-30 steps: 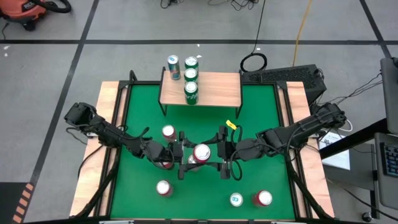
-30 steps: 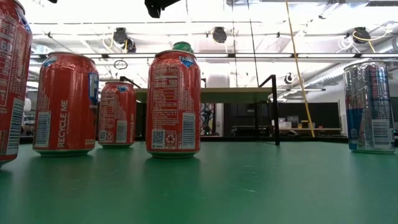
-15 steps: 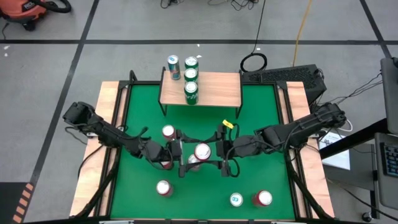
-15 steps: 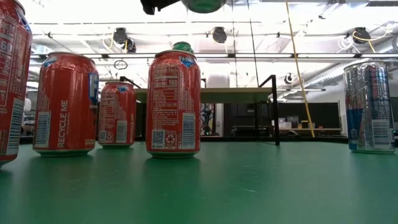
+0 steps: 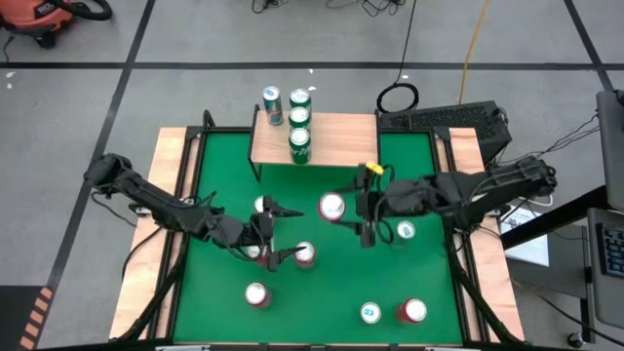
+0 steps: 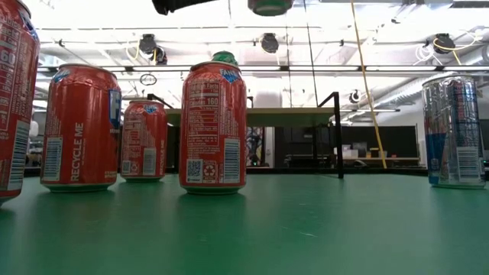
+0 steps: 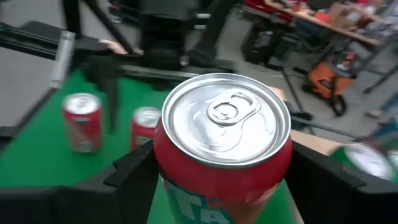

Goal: Place canned beverage on shelf
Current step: Put the orange soda can on the shelf

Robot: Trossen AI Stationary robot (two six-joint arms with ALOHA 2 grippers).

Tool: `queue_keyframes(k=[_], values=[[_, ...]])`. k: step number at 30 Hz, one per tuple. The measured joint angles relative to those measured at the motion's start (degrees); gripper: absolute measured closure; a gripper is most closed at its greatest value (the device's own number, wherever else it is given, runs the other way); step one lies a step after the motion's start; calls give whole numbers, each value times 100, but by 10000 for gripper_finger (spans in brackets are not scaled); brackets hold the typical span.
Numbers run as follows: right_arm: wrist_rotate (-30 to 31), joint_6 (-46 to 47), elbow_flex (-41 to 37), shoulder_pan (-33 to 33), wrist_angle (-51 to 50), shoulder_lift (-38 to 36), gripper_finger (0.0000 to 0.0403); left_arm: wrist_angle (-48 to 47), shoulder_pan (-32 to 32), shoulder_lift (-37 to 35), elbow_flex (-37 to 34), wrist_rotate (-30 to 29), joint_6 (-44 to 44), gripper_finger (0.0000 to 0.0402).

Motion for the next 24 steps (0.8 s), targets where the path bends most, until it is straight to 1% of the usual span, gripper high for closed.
queue_keyframes(k=[4, 10, 12, 16, 19, 22, 24], values=[[-600, -288, 0, -566, 10, -233, 116, -387, 43, 0, 0, -22, -115, 2], [-1200, -637, 7, -1660, 50, -311, 116, -572, 49, 0, -2, -11, -102, 2], [-1566, -731, 7, -2089, 53, -298, 116, -582, 47, 0, 0, 13, -78, 2], [-2603, -803, 7, -2947, 13, -231, 116, -757, 49, 0, -2, 34, -46, 2], [-3289, -775, 7, -3533, 58, -121, 116, -733, 49, 0, -3, 247, 57, 2], [-3851, -881, 7, -4046, 124, 25, 116, -644, 64, 0, -4, 464, 186, 2], [-4070, -942, 7, -4369, 207, 163, 116, -643, 89, 0, -4, 476, 204, 2]])
